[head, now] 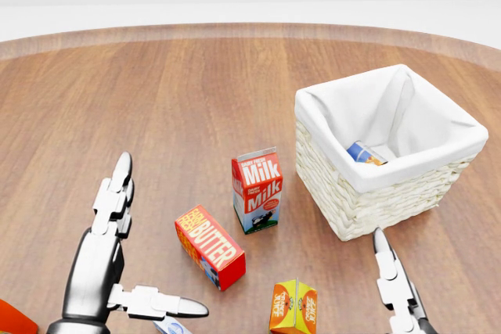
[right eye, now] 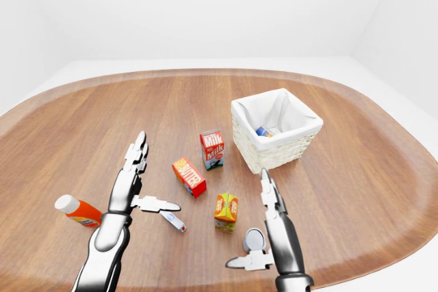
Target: Pick up the alphabet soup and the tomato sauce, and put them in the basket.
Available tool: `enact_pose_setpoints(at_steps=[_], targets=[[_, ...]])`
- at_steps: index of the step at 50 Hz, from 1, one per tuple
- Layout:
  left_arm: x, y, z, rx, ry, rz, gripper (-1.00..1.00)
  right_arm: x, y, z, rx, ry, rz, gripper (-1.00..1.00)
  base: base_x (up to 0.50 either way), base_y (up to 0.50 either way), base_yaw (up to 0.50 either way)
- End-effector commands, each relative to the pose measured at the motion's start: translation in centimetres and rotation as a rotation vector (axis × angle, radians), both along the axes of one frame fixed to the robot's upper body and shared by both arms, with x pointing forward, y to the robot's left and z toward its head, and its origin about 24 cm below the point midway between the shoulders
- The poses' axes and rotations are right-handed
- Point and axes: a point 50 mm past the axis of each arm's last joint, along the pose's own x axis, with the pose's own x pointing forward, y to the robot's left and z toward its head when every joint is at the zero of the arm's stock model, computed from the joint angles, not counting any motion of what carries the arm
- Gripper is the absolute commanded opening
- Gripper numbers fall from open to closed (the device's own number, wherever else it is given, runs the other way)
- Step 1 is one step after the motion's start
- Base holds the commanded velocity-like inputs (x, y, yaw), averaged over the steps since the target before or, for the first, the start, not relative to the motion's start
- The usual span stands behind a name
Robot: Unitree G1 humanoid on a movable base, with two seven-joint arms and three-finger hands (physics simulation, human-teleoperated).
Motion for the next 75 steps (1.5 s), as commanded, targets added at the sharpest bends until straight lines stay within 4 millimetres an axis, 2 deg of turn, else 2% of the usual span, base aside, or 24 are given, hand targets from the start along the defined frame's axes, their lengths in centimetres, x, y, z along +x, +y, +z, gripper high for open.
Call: enact_pose_setpoints(at_steps=[1, 20, 41, 75], targets=[[0.0, 0.1, 0.3, -0.014, -0.011, 0.007, 1.00, -0.4, -0.7, -1.6, 0.009, 0.071, -0.044, 1.00, 0.00, 0.00, 0.00], [-0.1, 0.1, 0.2, -0.012, -0.008, 0.007, 1.00, -0.9, -1.5, -3.0, 0.019, 0.137, -0.095, 1.00, 0.00, 0.00, 0.00], [0.0, 0.1, 0.1, -0.012, -0.006, 0.006, 1.00, -0.1, -1.6, -4.9, 0.022, 0.185, -0.115, 1.00, 0.00, 0.00, 0.00], [0.1, 0.1, 0.2, -0.012, -0.011, 0.007, 1.00, -0.1, -2.1, -7.3, 0.011, 0.266, -0.151, 1.00, 0.00, 0.00, 0.00]])
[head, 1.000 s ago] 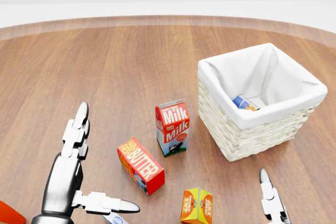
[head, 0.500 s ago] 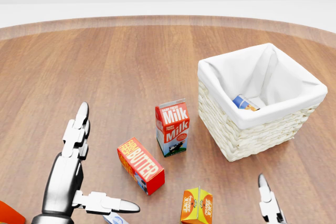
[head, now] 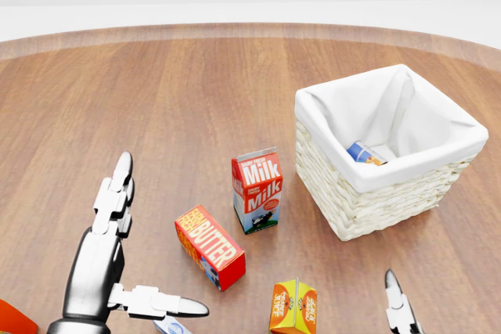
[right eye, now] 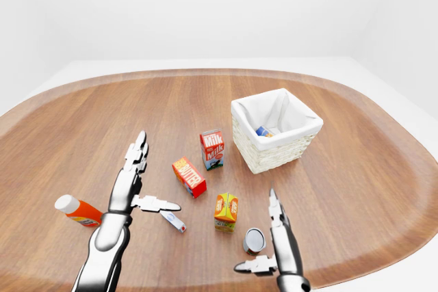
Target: Pick up the alphabet soup and the tomato sauce, and put them in the basket.
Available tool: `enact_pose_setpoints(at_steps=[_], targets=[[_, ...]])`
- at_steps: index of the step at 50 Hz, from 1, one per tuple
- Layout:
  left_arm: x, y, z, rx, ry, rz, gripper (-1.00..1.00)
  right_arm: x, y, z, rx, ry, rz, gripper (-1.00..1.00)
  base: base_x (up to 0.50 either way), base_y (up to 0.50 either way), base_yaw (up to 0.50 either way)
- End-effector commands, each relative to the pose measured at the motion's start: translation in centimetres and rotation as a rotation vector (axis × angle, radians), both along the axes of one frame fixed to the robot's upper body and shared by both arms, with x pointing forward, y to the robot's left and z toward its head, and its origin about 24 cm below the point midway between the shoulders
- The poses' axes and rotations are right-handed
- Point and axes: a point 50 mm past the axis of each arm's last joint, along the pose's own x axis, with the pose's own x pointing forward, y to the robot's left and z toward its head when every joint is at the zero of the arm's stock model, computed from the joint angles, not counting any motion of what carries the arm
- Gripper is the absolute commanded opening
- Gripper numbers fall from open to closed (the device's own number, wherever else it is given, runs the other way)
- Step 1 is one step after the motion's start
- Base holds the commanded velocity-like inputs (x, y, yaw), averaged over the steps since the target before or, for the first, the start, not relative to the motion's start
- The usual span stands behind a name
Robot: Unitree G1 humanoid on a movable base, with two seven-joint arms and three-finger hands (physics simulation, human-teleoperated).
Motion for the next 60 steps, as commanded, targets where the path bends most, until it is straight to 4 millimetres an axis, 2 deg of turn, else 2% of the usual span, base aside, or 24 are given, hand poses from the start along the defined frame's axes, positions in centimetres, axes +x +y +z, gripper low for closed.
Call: enact_pose_setpoints(at_steps=[1, 28, 60], targets=[[0.0, 0.1, 0.2, -0.015, -0.010, 0.008, 1.00, 0.1, -0.2, -0.8, -0.004, 0.025, -0.010, 1.00, 0.00, 0.00, 0.00], [0.0, 0.1, 0.0, -0.013, -0.001, 0.006, 1.00, 1.0, 0.3, -2.4, -0.023, 0.058, 0.000, 1.00, 0.00, 0.00, 0.00], [0.0, 0.1, 0.1, -0.012, -0.002, 0.004, 1.00, 0.9, 0.3, -4.4, -0.049, 0.121, -0.007, 1.00, 0.00, 0.00, 0.00]])
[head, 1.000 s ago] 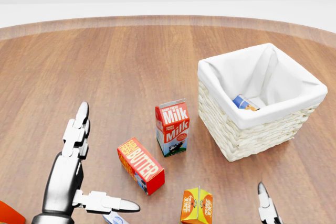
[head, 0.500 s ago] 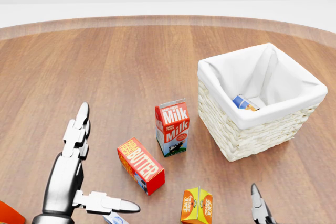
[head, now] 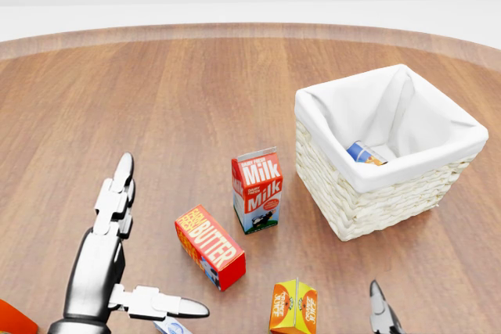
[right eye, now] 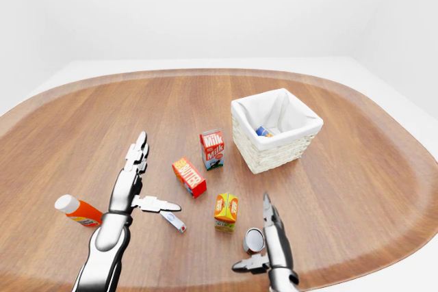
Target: Pick up the alphabet soup and the tomato sauce, and put them in the basket.
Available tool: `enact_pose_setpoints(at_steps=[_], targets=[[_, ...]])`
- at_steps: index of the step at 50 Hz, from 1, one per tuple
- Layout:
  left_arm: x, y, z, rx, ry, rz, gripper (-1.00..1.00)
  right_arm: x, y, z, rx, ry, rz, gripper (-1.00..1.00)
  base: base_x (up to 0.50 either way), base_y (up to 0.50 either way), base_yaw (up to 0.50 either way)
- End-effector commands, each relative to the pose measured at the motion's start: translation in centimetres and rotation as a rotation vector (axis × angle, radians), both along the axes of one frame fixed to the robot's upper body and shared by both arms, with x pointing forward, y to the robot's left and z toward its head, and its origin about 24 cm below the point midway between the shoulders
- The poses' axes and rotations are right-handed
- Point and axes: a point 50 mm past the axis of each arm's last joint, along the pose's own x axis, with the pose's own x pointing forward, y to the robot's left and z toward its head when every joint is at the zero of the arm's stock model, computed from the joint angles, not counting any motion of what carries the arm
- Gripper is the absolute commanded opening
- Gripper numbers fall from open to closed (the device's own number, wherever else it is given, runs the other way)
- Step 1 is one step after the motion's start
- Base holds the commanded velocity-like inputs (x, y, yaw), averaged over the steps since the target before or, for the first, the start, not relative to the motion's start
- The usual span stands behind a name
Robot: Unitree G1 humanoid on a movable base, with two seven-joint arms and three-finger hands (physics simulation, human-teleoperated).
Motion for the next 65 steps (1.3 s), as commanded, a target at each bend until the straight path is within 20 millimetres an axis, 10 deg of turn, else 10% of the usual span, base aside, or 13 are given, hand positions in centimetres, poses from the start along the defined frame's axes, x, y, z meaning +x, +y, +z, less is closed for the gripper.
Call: enact_pose_setpoints(at_steps=[1, 65], targets=[[0.0, 0.1, 0.2, -0.014, -0.008, 0.006, 1.00, -0.1, -0.1, -0.7, -0.009, 0.026, -0.007, 1.00, 0.00, 0.00, 0.00], [0.0, 0.1, 0.2, -0.012, -0.007, 0.007, 1.00, 0.0, -0.4, -4.2, -0.054, 0.148, -0.030, 1.00, 0.00, 0.00, 0.00]])
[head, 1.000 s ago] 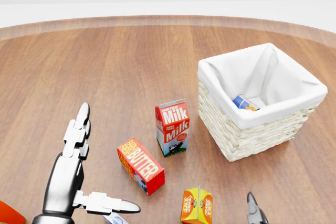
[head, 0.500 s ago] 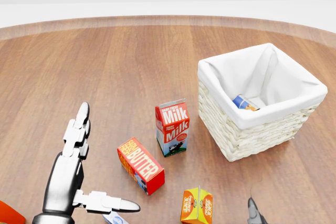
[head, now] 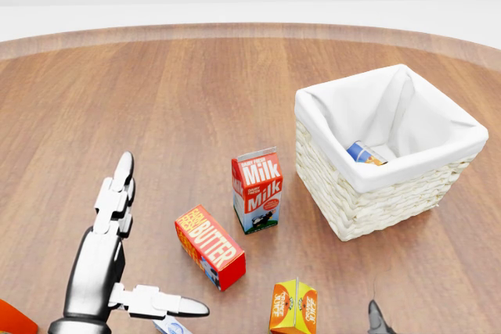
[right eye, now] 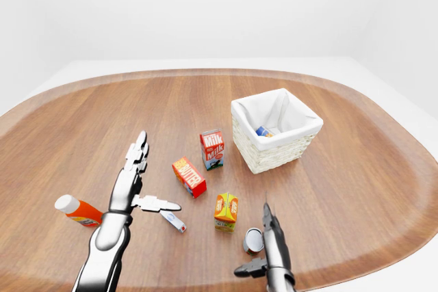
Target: Pick up the alphabet soup and the tomato sauce, and put them in the basket.
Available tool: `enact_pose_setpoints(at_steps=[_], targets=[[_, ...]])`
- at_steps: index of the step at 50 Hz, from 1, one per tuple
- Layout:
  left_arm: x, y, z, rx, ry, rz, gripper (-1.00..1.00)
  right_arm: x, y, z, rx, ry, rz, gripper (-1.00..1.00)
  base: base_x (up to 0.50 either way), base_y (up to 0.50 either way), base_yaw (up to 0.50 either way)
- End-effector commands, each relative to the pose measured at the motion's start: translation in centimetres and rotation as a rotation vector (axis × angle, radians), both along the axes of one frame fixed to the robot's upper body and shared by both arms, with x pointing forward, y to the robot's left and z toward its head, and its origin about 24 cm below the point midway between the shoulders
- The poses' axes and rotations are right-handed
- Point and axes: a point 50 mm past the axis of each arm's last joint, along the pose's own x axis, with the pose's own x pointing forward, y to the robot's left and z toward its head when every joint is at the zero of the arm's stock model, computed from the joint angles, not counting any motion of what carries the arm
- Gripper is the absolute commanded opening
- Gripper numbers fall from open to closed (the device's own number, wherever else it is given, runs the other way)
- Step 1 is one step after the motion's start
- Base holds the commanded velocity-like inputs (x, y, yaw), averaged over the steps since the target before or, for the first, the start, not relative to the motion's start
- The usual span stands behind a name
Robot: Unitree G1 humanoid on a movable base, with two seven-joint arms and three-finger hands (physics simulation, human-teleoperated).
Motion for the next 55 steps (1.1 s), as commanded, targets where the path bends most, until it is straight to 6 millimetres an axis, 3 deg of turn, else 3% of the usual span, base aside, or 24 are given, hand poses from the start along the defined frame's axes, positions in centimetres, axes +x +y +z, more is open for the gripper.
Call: enact_pose_setpoints(at_steps=[1, 7, 8, 9, 11, 28, 55], targets=[[-0.1, 0.2, 0.0, -0.013, -0.001, 0.007, 1.00, 0.1, 0.1, -0.5, -0.009, 0.015, 0.002, 1.00, 0.00, 0.00, 0.00], [-0.1, 0.1, 0.1, -0.013, -0.005, 0.006, 1.00, 0.1, 0.1, -0.5, -0.008, 0.017, 0.006, 1.00, 0.00, 0.00, 0.00], [-0.1, 0.1, 0.1, -0.013, -0.005, 0.006, 1.00, 0.1, 0.2, -0.5, -0.010, 0.018, 0.007, 0.83, 0.00, 0.00, 0.00], [0.0, 0.1, 0.0, -0.013, -0.001, 0.007, 1.00, 0.1, 0.2, -0.6, -0.010, 0.020, 0.010, 0.33, 0.00, 0.00, 0.00], [0.0, 0.1, 0.0, -0.013, -0.001, 0.006, 1.00, 0.1, 0.4, -0.5, -0.005, 0.017, 0.015, -1.00, 0.00, 0.00, 0.00], [0.0, 0.2, -0.2, -0.014, 0.006, 0.012, 1.00, 0.3, 0.4, 1.0, 0.022, -0.040, 0.024, -1.00, 0.00, 0.00, 0.00], [0.0, 0.2, 0.0, -0.013, 0.000, 0.012, 1.00, 0.3, -2.2, 6.6, 0.107, -0.208, -0.031, -1.00, 0.00, 0.00, 0.00]])
